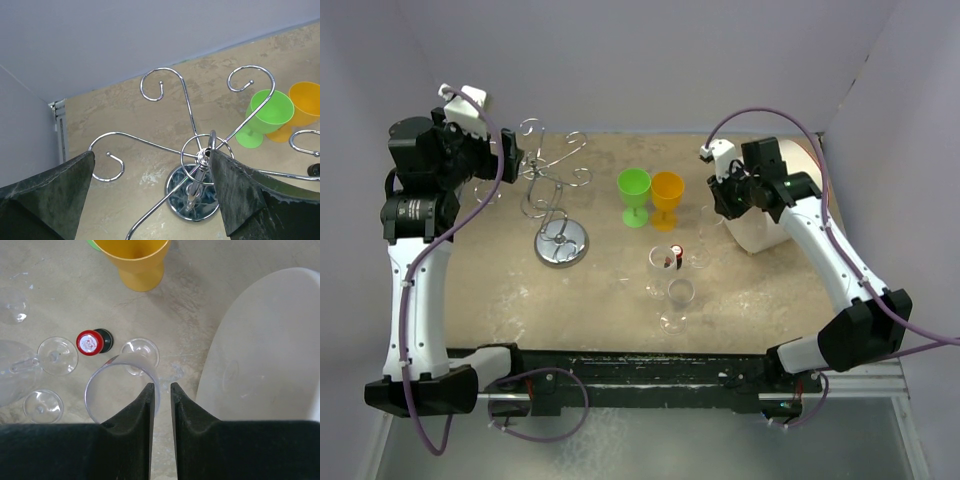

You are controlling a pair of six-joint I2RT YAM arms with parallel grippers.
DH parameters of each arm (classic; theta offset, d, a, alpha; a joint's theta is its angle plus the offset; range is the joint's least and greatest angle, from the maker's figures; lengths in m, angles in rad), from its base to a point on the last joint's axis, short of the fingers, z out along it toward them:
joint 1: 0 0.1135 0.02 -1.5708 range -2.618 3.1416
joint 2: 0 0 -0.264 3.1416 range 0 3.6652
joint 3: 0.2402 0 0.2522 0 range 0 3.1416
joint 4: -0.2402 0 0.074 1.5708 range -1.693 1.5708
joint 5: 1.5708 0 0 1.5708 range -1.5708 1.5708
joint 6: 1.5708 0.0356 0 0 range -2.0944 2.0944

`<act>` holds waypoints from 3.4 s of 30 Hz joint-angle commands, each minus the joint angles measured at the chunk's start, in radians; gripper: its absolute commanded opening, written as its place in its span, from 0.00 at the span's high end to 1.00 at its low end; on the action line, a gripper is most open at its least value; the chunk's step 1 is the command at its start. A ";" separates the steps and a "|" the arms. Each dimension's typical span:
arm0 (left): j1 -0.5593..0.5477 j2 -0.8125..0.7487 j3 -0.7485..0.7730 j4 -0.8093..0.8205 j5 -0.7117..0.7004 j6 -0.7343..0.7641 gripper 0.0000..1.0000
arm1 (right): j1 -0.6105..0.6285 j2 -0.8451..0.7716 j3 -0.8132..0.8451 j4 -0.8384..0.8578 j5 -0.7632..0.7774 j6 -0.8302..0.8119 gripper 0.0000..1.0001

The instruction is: Place the wine glass upside down on the wine glass rack

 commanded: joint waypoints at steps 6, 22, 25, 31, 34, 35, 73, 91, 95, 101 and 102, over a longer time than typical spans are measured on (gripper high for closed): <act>0.020 0.020 0.051 0.025 -0.020 0.001 0.01 | 0.006 0.001 -0.016 0.024 0.023 0.002 0.89; 0.059 0.069 0.124 0.004 0.013 -0.046 0.01 | -0.065 -0.123 0.089 -0.021 -0.073 0.011 1.00; 0.063 0.085 0.165 -0.012 0.057 -0.065 0.01 | -0.096 -0.141 0.161 -0.055 -0.101 0.009 1.00; 0.063 0.121 0.243 -0.031 0.148 -0.083 0.01 | -0.112 -0.146 0.335 -0.088 -0.109 0.001 1.00; 0.062 0.149 0.294 -0.026 0.214 -0.121 0.01 | -0.112 -0.113 0.459 -0.061 -0.131 0.022 1.00; 0.061 0.159 0.310 -0.018 0.247 -0.138 0.01 | -0.112 -0.102 0.496 -0.040 -0.126 0.039 1.00; -0.295 0.496 0.365 0.417 0.526 -0.661 0.42 | -0.108 0.089 0.752 0.418 -0.458 0.579 1.00; -0.308 0.460 0.283 0.480 0.533 -0.741 1.00 | -0.108 0.087 0.715 0.428 -0.538 0.575 1.00; -0.307 0.453 0.297 0.455 0.507 -0.725 1.00 | -0.109 0.075 0.694 0.425 -0.551 0.549 1.00; -0.283 0.438 0.343 0.391 0.472 -0.685 1.00 | -0.109 0.052 0.693 0.360 -0.544 0.465 0.61; -0.273 0.434 0.351 0.387 0.473 -0.685 1.00 | -0.109 0.048 0.694 0.347 -0.540 0.450 0.53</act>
